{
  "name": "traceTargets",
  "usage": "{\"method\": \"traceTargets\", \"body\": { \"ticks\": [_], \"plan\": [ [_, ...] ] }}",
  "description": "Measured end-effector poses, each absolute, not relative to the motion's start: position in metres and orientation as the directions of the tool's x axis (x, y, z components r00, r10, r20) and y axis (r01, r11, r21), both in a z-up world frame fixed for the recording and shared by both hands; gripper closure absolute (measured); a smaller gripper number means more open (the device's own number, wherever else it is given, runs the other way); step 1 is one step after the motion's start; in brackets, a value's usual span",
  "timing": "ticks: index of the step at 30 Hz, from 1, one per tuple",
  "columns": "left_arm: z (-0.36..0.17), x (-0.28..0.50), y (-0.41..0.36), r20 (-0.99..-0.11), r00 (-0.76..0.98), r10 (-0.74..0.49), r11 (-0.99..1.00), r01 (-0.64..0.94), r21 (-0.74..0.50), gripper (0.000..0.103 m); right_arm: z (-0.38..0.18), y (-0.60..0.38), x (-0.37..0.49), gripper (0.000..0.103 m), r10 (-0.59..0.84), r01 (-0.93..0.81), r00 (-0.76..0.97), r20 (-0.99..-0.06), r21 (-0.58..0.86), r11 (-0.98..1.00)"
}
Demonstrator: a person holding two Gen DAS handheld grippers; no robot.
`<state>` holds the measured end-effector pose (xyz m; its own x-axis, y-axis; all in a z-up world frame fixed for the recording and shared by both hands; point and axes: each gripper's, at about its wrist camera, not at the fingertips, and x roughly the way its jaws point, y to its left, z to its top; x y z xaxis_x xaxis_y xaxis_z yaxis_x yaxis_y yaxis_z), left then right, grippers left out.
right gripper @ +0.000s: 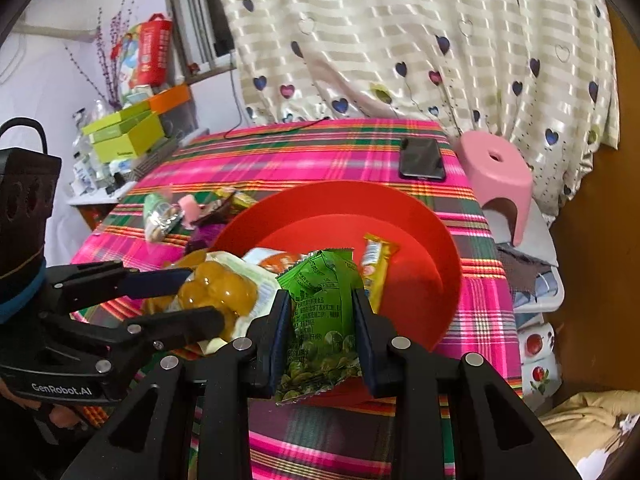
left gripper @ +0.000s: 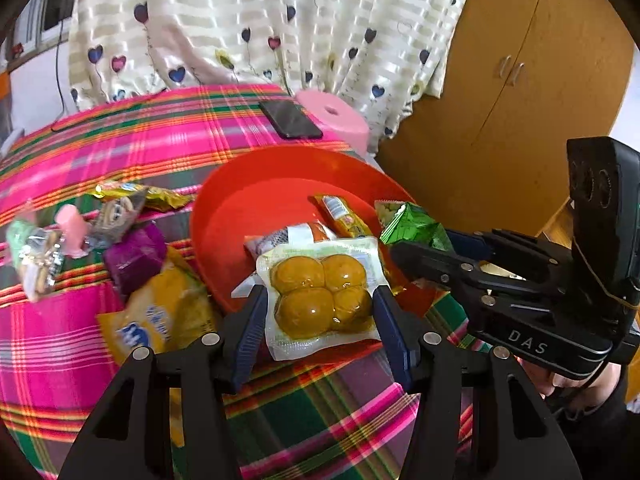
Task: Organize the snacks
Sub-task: 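Carry the cake packet and green pea bag over the red bowl with both tools, then open both tools to drop the cake packet and pea bag into the bowl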
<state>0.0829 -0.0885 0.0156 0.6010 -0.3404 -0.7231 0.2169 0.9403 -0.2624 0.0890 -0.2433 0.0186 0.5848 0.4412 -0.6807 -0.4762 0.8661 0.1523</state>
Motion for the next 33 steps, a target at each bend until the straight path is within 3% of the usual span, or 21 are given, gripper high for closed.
{"method": "traceTargets", "body": {
  "ticks": [20,24,33],
  "plan": [
    [-0.01,0.145,-0.09,-0.767,0.559,-0.315,0.949,0.164,-0.27,0.048,-0.009,-0.261,0.145,0.074,0.346,-0.367,0.587,-0.732,0.14,0.92],
    [-0.008,0.143,-0.088,-0.756,0.566,-0.329,0.944,0.167,-0.285,0.048,-0.006,-0.263,0.143,0.062,0.354,-0.367,0.587,-0.728,0.151,0.918],
    [0.005,0.123,-0.075,-0.706,0.612,-0.357,0.931,0.167,-0.326,0.046,0.011,-0.258,0.123,0.057,0.384,-0.39,0.602,-0.7,0.162,0.907]
  ]
}}
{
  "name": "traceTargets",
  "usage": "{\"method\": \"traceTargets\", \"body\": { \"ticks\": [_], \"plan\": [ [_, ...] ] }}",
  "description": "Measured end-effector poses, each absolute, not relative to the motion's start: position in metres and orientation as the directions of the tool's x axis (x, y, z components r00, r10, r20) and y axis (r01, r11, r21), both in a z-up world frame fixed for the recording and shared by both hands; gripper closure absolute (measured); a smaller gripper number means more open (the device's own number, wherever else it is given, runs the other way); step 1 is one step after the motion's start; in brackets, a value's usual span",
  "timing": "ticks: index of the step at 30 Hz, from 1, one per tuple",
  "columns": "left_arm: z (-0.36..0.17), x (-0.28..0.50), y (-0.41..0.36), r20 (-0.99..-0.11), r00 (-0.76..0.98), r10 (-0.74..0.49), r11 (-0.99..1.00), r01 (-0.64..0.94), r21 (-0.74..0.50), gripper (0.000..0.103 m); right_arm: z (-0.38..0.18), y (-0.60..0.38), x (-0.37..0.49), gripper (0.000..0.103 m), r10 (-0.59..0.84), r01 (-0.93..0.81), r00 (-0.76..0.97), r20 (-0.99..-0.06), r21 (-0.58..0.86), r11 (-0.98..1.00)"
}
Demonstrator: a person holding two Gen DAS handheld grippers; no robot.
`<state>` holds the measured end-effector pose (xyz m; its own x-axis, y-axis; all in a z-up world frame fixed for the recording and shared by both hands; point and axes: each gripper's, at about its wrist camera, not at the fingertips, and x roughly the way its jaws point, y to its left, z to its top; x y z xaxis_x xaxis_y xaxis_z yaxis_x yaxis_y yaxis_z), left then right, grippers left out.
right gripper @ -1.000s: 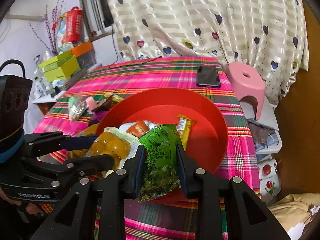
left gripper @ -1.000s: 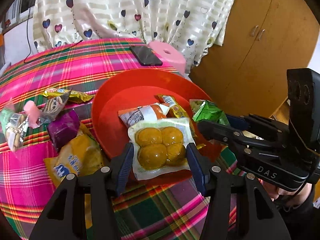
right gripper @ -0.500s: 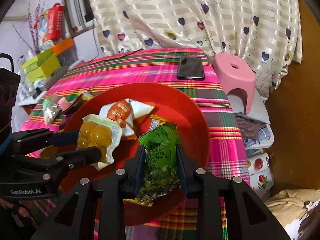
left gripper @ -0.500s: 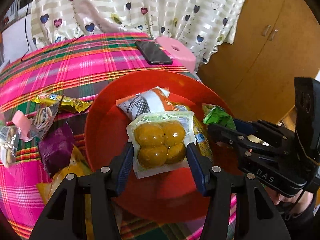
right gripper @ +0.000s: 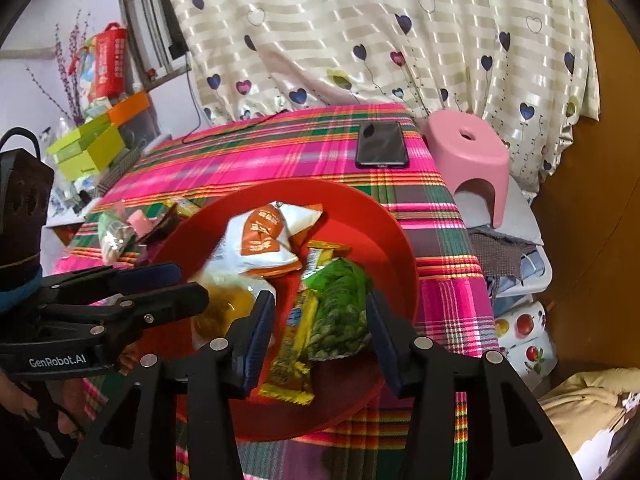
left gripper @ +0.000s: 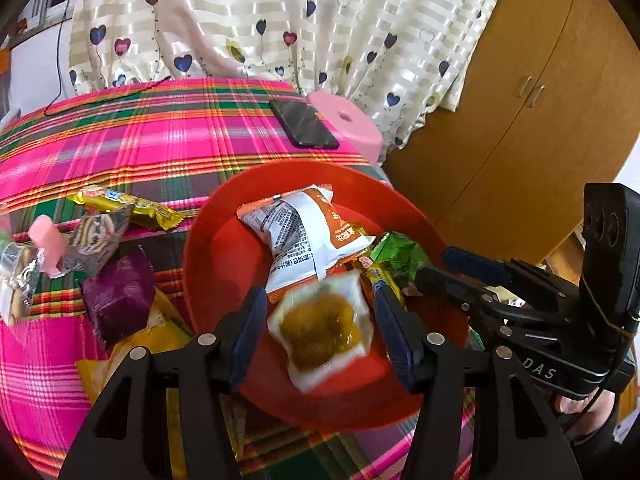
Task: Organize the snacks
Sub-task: 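Open both tools to drop the cake packet and pea bag into the bowl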
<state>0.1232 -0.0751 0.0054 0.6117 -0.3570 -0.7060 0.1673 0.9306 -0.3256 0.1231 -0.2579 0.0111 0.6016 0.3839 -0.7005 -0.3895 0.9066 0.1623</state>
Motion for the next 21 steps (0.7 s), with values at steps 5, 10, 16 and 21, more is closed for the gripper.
{"method": "traceTargets", "body": {
  "ticks": [5,10,16,21],
  "plan": [
    [0.014,0.106,-0.066,-0.687,0.64,-0.345,0.934,0.16,-0.32,0.046,0.023,-0.253,0.108,0.055,0.402,-0.409,0.612,-0.681,0.163,0.898],
    [0.02,0.091,-0.058,-0.686,0.664,-0.298,0.95,0.138,-0.28,0.046,0.031,-0.244,0.093,0.054,0.425,-0.435,0.612,-0.667,0.165,0.885],
    [0.022,0.074,-0.048,-0.685,0.686,-0.245,0.964,0.099,-0.247,0.046,0.039,-0.231,0.077,0.054,0.451,-0.47,0.607,-0.654,0.162,0.868],
    [0.025,0.061,-0.041,-0.681,0.699,-0.218,0.969,0.073,-0.235,0.046,0.043,-0.221,0.065,0.054,0.47,-0.497,0.599,-0.648,0.159,0.853]
  ]
}}
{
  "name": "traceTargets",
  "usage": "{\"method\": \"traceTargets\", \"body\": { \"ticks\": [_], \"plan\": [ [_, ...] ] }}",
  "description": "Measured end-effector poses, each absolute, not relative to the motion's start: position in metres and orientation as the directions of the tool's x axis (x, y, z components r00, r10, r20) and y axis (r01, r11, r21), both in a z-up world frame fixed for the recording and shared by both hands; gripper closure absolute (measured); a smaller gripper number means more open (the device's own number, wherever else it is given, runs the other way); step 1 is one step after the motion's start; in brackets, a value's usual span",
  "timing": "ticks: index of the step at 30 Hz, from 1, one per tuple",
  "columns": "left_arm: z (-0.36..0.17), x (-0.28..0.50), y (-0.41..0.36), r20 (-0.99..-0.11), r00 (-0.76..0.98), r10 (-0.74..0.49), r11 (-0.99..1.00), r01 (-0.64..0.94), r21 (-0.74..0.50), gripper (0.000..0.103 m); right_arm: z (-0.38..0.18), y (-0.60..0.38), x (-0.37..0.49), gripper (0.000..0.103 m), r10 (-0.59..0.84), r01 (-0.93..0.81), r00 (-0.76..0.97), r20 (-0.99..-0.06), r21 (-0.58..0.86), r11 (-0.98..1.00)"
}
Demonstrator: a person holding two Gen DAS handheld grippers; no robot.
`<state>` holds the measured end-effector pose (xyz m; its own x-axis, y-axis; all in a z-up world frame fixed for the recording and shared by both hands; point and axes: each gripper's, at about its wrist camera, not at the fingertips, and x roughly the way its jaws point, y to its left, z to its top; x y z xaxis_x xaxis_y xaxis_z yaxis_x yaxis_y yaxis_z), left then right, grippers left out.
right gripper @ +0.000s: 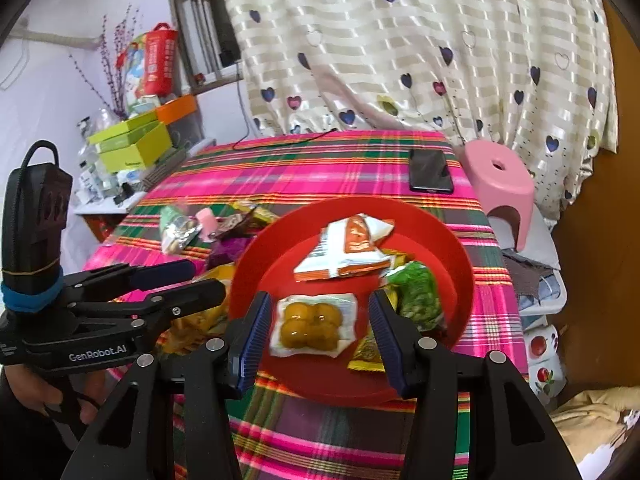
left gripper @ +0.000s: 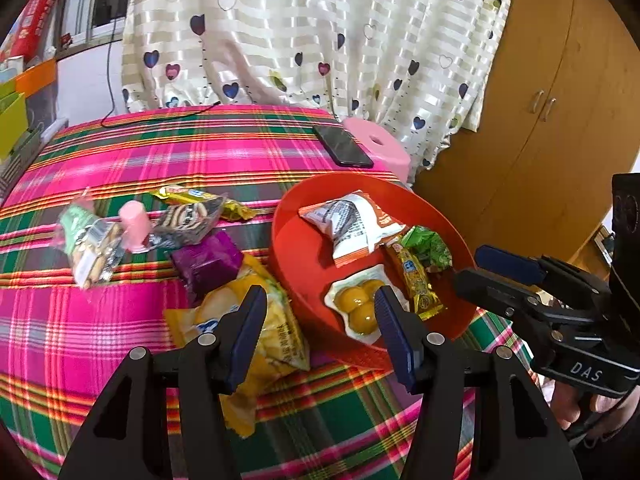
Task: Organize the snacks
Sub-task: 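Move the left tool to the yellow chip bag and grasp it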
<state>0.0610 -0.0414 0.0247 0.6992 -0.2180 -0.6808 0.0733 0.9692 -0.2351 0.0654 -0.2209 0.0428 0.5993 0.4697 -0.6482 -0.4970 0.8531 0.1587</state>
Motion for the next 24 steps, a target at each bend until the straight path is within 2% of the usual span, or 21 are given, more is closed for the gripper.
{"method": "traceTargets", "body": {
  "ticks": [24],
  "plan": [
    [0.004,0.04,-0.004,-0.712,0.684,-0.161,0.968,-0.03,-0.248,0.046,0.039,-0.185,0.046,0.052,0.528,-0.586,0.542,-0.654,0.156,0.795]
  ]
}}
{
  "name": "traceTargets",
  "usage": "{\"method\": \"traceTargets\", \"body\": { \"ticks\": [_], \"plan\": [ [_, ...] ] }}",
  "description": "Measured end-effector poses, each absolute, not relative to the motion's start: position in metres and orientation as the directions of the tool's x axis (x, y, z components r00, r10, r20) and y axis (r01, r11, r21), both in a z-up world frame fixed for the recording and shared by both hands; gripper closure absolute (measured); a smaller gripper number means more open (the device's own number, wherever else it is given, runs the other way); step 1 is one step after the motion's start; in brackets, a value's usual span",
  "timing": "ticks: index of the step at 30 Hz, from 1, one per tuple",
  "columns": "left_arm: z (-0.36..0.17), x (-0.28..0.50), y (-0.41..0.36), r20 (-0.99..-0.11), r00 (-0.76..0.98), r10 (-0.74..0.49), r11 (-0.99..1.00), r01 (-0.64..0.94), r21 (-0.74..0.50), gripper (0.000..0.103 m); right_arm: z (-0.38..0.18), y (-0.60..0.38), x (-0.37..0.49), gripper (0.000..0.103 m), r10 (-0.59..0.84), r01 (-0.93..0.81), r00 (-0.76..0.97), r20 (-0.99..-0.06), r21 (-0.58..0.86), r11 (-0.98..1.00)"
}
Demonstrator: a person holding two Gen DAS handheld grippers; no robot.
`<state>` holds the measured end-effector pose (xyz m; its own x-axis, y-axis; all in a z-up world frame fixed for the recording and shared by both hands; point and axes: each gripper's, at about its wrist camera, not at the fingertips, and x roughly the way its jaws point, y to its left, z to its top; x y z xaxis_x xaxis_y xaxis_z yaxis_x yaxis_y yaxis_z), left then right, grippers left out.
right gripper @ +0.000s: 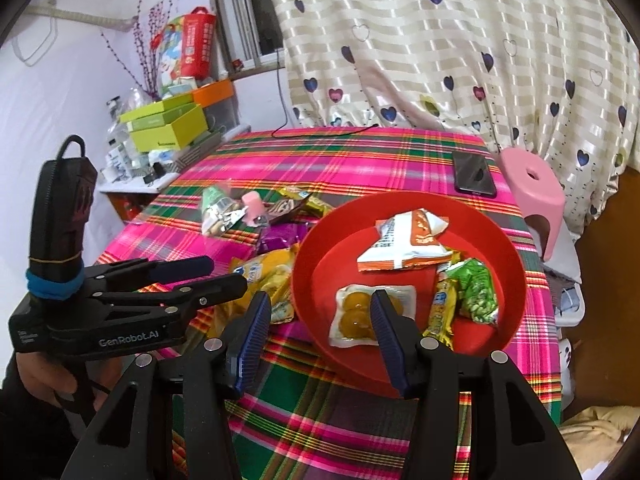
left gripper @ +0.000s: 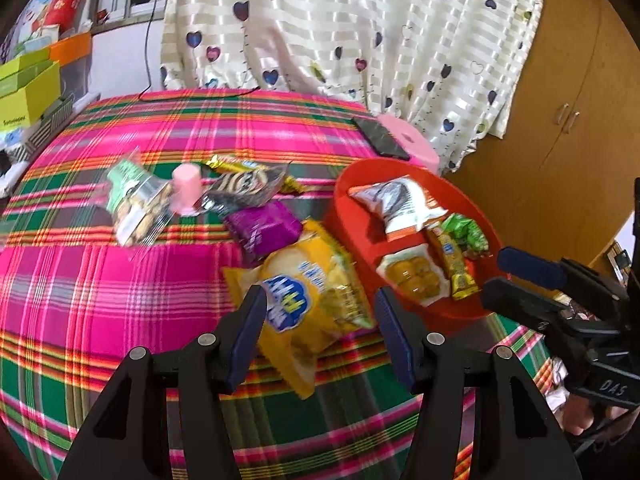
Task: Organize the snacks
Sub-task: 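Move the left tool to the yellow chip bag and grasp it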
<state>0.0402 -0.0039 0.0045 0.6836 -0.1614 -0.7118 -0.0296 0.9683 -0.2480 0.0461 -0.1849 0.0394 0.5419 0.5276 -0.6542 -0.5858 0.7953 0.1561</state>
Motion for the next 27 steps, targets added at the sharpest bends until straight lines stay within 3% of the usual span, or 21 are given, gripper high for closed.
{"method": "traceTargets", "body": {
  "ticks": [7,16,20,22,27],
  "plan": [
    [-0.017,0.042,0.006,-0.746,0.649,-0.149,0.966,-0.067,-0.251,0.042,0.034,-0.183,0.048,0.051,0.532,-0.594,0.527,-0.663,0.16,0.788],
    [-0.011,0.066,0.003,-0.714,0.68,-0.164,0.983,0.054,-0.174,0.042,0.029,-0.183,0.053,0.05,0.53,-0.587,0.525,-0.666,0.167,0.792],
    [-0.022,0.085,0.005,-0.749,0.64,-0.173,0.984,0.073,-0.164,0.041,0.027,-0.184,0.054,0.05,0.531,-0.588,0.522,-0.668,0.169,0.791],
    [-0.027,0.087,0.006,-0.755,0.631,-0.178,0.983,0.074,-0.17,0.034,0.027,-0.183,0.055,0.05,0.531,-0.588,0.522,-0.668,0.169,0.791],
    [-0.032,0.08,0.012,-0.75,0.632,-0.192,0.977,0.05,-0.208,0.032,0.025,-0.181,0.057,0.05,0.531,-0.59,0.516,-0.672,0.171,0.789]
  ]
}}
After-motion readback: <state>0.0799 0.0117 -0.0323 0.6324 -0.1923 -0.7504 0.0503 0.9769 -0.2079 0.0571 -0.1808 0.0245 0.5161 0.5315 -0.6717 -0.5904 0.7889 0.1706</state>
